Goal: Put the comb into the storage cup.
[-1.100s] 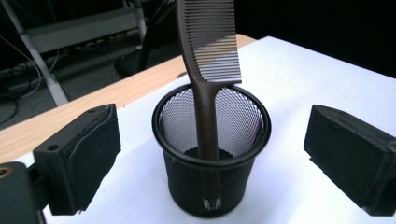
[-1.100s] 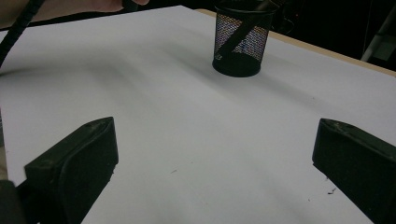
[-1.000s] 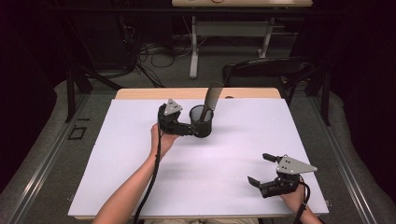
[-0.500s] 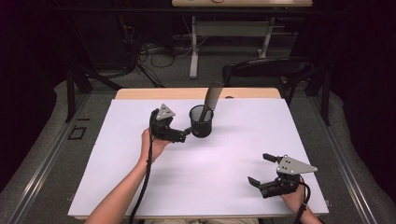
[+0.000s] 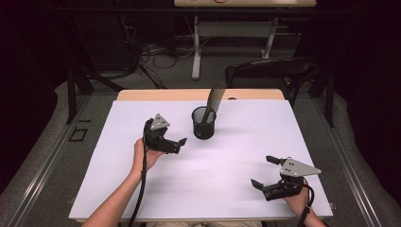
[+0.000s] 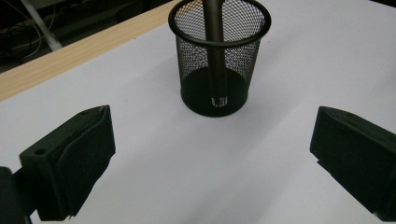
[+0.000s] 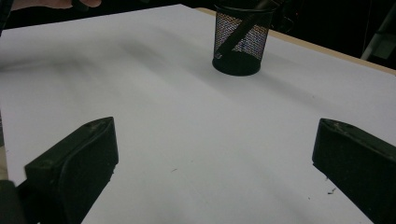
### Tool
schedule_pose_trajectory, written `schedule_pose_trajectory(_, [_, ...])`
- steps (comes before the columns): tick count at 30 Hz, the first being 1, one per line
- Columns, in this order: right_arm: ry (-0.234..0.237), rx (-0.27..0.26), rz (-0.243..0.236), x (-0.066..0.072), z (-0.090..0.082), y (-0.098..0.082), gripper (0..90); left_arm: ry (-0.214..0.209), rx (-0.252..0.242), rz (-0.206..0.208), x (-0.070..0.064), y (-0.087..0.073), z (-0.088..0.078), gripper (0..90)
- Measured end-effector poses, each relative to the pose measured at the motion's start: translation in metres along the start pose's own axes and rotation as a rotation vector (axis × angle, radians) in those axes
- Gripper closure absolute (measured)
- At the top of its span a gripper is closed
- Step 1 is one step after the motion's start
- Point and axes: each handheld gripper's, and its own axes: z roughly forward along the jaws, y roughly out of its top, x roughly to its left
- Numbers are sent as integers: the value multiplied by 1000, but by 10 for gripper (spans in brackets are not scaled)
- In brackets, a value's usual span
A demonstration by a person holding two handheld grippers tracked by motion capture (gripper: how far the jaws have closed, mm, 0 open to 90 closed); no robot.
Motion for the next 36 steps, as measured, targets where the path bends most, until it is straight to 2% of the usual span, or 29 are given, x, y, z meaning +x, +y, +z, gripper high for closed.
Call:
schedule_pose_trajectory(23, [0, 2, 2, 0, 0, 0, 0, 11, 18, -14, -10, -38, -39, 1])
schedule_pose_trajectory(36, [-1, 2, 1, 0, 0, 0, 0, 10, 22, -15, -18, -51, -49, 0])
